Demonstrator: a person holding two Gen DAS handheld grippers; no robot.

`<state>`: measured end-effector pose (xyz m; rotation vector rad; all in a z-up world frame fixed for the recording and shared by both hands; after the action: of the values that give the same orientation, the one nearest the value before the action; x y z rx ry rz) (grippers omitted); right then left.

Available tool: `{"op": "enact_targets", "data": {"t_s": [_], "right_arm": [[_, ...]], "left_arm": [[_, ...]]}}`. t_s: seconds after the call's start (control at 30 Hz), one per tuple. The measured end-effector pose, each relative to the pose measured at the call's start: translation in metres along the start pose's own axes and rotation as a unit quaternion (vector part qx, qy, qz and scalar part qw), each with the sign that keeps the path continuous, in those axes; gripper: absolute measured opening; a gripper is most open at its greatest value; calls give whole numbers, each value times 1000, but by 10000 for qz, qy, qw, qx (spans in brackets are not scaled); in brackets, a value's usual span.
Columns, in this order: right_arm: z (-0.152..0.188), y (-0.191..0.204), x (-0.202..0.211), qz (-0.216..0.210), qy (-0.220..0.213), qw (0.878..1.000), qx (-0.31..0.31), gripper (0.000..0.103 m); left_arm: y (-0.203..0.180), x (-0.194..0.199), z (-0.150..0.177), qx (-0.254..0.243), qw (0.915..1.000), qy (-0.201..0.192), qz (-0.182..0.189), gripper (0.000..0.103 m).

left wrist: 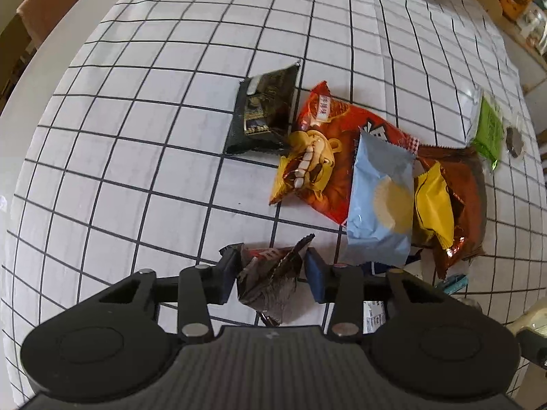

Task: Organize snacks
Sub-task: 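Grasp the dark chocolate packet with the left tool while the right tool holds the yellow packet, then carry both packets into the white box and open both tools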

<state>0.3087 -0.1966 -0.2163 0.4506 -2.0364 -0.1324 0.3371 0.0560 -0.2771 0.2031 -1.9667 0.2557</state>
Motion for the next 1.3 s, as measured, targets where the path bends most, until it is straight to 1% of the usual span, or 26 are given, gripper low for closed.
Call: {"op": "enact_targets", "data": {"t_s": [0.07,0.17,0.27,0.4,0.5,0.63,0.77,0.87,1.07,1.3], "right_arm": [[0,2,1,2,-7,10000,14,51],[1,5,3,-8,-11,10000,21,51],[3,9,7,-33,-40,10000,28,51],[6,16,16,-49,-102,9999,44,51],[5,22,28,-55,-216,9997,49,51],[5,32,50,-104,-396,9991,59,51],[8,42,74,-126,-548,9983,134,51],[14,49,92,-147,-643,9977,183,51],[39,60,123,-146,-687,9972,249,51],[83,70,143,-143,-522,9981,300,51]], "left_arm": [[5,3,2,83,9999,-45,62,36],[14,9,6,244,9996,-74,155,36],[22,14,9,283,9995,-91,140,36],[32,28,9,368,9989,-208,208,36],[35,46,7,332,9984,-350,310,36],[31,78,6,126,9972,-593,432,36],[22,108,11,-154,9958,-774,468,36],[14,132,20,-366,9934,-886,632,36],[-1,173,51,-777,9881,-961,914,36],[-16,202,105,-1308,9820,-804,1099,36]]}}
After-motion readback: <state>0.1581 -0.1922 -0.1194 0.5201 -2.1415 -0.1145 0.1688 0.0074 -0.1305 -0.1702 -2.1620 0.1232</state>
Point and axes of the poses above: each gripper's, at about its wrist camera, not at the fingertips, and x roughly against the way its jaws point, y to its left, z to its underside, the point moved 10 cm from there along -x, roughly the way its jaws point, and after that the axes turned 9 degrees about -y, right-handed, at the moved point
